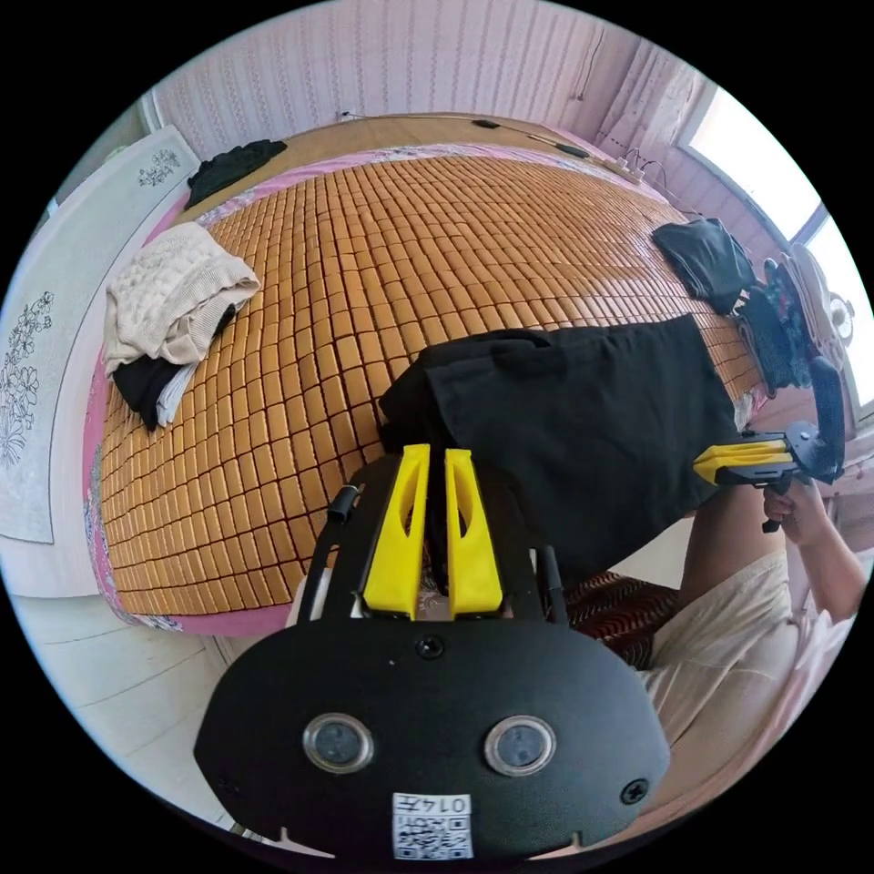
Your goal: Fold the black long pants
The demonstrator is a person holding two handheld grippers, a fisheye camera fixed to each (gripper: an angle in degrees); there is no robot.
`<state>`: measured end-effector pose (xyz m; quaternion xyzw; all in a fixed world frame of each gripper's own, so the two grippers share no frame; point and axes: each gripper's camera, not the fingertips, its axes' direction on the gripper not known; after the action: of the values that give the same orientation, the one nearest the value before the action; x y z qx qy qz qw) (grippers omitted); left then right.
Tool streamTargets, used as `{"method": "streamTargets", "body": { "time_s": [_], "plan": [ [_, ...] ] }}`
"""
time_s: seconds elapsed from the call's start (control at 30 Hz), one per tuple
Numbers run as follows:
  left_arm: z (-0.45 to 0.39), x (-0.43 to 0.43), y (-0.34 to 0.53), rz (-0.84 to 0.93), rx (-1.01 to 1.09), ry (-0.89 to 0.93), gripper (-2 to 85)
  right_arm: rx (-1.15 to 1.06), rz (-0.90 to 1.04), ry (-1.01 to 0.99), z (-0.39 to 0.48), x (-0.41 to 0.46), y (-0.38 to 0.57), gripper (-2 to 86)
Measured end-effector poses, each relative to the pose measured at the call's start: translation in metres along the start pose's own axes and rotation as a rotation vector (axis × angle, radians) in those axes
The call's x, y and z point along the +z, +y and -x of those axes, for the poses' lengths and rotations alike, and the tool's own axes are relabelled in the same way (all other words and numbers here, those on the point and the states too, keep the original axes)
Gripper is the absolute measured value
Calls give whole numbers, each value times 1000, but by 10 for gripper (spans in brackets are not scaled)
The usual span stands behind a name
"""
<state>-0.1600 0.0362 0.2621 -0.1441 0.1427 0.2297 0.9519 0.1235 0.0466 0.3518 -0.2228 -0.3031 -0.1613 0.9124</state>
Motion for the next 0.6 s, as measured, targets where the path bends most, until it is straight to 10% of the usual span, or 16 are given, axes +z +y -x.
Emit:
{"method": "streamTargets", "body": {
  "time_s": [0.6],
  "plan": [
    [26, -16, -22, -5, -163, -73, 1, 19, 147, 219, -2, 20, -55, 1]
  ]
}}
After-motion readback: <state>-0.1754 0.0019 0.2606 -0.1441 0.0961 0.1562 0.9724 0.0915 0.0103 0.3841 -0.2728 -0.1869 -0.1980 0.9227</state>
